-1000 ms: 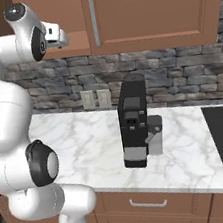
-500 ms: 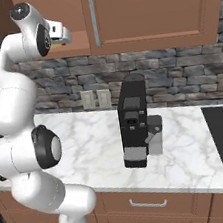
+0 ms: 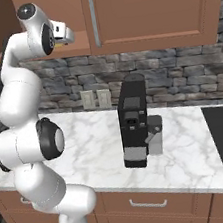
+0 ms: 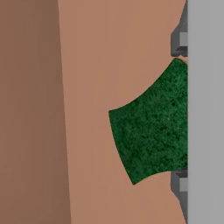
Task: Open the cabinet. Pick the sponge and place it next to the sink. Then close the cabinet.
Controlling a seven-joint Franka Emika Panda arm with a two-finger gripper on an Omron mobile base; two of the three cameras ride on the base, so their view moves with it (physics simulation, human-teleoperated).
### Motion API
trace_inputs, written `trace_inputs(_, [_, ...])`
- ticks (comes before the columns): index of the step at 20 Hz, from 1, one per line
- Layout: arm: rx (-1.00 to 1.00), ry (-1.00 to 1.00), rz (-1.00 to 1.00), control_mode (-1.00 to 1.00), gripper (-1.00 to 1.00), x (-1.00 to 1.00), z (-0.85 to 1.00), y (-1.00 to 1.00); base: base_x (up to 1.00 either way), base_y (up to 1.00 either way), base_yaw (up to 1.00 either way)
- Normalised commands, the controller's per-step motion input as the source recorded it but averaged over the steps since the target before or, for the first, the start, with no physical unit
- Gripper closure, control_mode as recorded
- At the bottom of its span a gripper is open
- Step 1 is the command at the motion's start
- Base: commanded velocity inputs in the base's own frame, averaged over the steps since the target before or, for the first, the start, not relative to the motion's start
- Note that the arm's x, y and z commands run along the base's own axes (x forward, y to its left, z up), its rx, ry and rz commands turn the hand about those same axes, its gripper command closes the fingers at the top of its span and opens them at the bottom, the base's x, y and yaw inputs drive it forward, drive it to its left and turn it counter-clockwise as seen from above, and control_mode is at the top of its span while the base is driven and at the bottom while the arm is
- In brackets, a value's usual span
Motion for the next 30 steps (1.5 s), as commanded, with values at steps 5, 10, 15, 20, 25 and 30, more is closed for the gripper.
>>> trace_inputs(5, [0.03,0.0,0.0,-1.0,1.0,-0.06,-0.05,0.05,0.0,0.0,0.0])
trace_inputs(10, [0.0,-0.11,0.0,-1.0,1.0,-0.65,0.0,0.21,0.0,0.0,0.0])
trace_inputs(15, [0.0,-0.18,-0.05,-1.0,1.0,-1.0,0.0,0.15,0.0,0.0,0.0])
trace_inputs(20, [0.01,0.0,-0.14,-1.0,1.0,-1.0,-0.11,-0.05,0.0,0.0,0.0])
trace_inputs(25, [0.07,0.11,-0.15,-1.0,1.0,-1.0,-0.02,-0.34,0.0,0.0,0.0])
trace_inputs(30, [0.14,0.21,-0.12,-1.0,1.0,-1.0,-0.01,-0.45,0.0,0.0,0.0])
